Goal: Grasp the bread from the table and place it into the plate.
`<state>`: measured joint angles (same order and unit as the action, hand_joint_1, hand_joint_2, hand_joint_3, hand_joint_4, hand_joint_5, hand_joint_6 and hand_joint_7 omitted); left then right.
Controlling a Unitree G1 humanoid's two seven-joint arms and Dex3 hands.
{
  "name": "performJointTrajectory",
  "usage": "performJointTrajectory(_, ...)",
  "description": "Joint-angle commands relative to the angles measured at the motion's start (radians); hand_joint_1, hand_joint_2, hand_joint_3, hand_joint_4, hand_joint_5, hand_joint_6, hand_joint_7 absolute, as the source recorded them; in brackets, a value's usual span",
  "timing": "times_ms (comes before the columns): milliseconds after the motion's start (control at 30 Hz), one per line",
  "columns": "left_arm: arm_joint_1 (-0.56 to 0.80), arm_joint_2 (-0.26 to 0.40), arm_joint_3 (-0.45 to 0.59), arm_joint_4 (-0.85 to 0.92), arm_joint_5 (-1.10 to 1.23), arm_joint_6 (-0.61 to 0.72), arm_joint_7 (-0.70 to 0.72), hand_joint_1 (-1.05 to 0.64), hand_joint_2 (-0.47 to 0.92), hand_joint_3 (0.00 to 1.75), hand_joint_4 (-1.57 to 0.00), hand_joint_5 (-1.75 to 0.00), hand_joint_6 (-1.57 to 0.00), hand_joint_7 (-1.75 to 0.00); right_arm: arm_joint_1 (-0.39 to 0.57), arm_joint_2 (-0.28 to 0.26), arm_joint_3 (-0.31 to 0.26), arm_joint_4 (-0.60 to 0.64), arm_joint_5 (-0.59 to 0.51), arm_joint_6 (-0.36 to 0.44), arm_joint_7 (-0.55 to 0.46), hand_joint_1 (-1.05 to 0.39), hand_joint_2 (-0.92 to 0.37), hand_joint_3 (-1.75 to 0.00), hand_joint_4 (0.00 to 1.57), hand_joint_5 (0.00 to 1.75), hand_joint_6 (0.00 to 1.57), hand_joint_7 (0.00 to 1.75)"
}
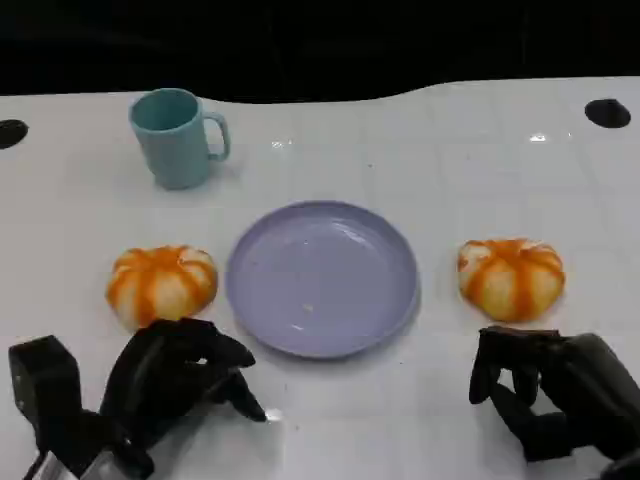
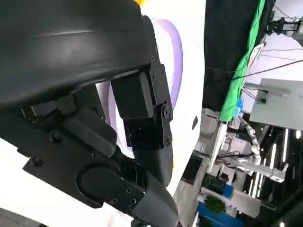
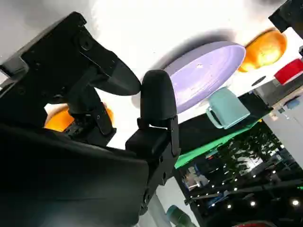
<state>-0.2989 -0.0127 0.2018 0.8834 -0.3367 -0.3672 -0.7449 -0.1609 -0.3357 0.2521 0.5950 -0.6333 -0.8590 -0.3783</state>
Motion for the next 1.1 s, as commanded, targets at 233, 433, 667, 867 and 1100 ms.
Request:
performJointTrajectory(233,-0.003,0.020,0.004,0.004,0.006,-0.006,0.003,-1.05,0.74,0.00,-1.57,-0.57,-1.57,-0.17,-0.006,-0.013,-0.001,0.006,0.008,-0.004,-0.002,-0.14,-0.30,-1.39,0.90,1.75,0.76,1.60)
performJointTrajectory(433,-0.004,0.020,0.005,0.003,0.003,-0.001,0.002,-1.05,0.74,0.00,-1.57,-0.57,-1.57,-0.17,-0.007,-0.014,0.000,0.000,0.003,0.002,-0.002,-0.14,-0.30,-1.39,0.90,1.75,0.75,1.60)
performJointTrajectory(667,-0.004,0.019,0.006,0.004,0.002,-0.002,0.002,-1.05,0.74,0.00,-1.57,-0.57,-1.57,-0.17,-0.007,-0.013,-0.001,0.004,0.003,-0.004,-0.009,-0.14,-0.30,-1.39,0.90,1.75,0.75,1.60)
performJointTrajectory(867,-0.005,0.021,0.006,0.005,0.002,-0.002,-0.001,-1.05,0.73,0.00,-1.57,-0.57,-1.57,-0.17,-0.008,-0.012,-0.001,0.007,0.005,-0.004,-0.009,-0.14,-0.31,-1.38,0.89,1.75,0.77,1.55)
performJointTrajectory(1100,-0.007,0.021,0.007,0.010,0.000,-0.004,-0.004,-1.05,0.74,0.00,-1.57,-0.57,-1.57,-0.16,-0.006,-0.011,-0.004,0.002,0.018,-0.006,0.001,-0.14,-0.32,-1.36,0.87,1.74,0.80,1.41)
